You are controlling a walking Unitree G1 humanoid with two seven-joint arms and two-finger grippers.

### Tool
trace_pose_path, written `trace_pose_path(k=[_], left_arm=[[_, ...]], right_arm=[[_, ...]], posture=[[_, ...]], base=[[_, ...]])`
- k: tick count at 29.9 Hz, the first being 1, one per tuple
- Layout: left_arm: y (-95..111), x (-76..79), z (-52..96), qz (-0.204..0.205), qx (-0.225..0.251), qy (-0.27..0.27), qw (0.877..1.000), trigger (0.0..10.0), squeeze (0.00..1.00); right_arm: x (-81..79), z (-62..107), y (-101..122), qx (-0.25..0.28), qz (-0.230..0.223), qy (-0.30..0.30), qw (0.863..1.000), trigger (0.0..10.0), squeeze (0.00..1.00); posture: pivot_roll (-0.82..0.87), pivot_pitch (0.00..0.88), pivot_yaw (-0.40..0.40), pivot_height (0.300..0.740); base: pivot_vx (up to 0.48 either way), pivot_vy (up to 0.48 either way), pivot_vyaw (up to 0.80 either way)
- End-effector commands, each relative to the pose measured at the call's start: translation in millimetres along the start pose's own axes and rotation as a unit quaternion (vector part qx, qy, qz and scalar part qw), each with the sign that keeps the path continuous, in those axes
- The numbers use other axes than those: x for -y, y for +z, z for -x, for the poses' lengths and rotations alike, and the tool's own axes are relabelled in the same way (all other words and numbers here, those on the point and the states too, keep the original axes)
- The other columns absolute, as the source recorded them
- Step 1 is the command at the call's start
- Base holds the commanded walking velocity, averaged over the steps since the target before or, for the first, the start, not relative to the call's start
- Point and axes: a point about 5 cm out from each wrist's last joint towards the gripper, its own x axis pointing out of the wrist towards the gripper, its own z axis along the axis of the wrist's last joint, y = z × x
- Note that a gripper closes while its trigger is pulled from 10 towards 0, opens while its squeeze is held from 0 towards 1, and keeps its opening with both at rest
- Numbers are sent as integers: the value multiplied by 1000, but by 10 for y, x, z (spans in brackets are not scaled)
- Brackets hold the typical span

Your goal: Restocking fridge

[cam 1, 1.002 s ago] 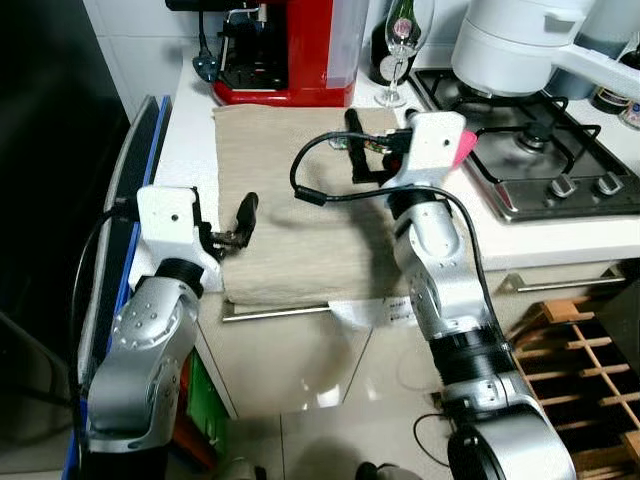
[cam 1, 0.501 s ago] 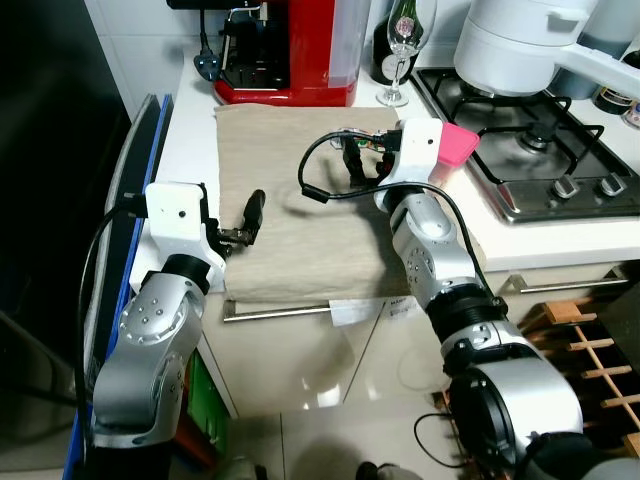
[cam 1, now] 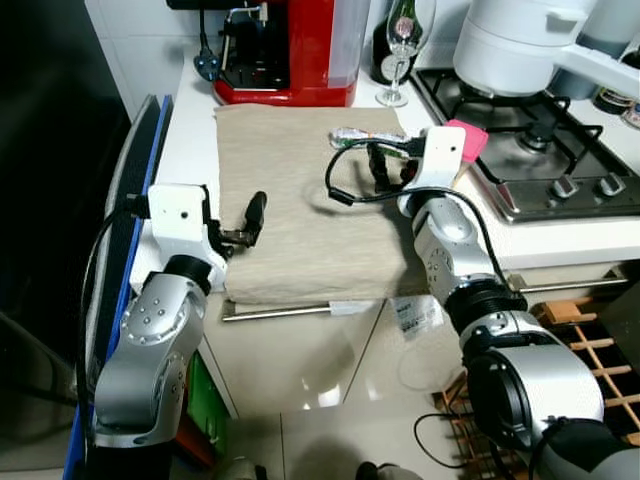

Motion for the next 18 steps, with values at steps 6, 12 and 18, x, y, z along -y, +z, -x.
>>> trace_pose_path(k=[6, 12, 18], left_arm=[[1, 19, -25, 0, -3, -5, 1000, 10000, 0], [-2, 23, -44, 1, -4, -8, 1000, 10000, 0], [1, 31, -52, 4, -3, -8, 1000, 10000, 0]], right_arm=[[188, 69, 67, 32, 18, -17, 999, 10000, 200], [249, 203, 2, 37, 41, -9, 998, 10000, 200], [299, 363, -107, 23, 54, 1, 998, 10000, 200]], posture=[[67, 68, -29, 740], [54, 61, -27, 740], [51, 54, -33, 740]], base=[[0, 0, 0], [0, 0, 0], [0, 0, 0]])
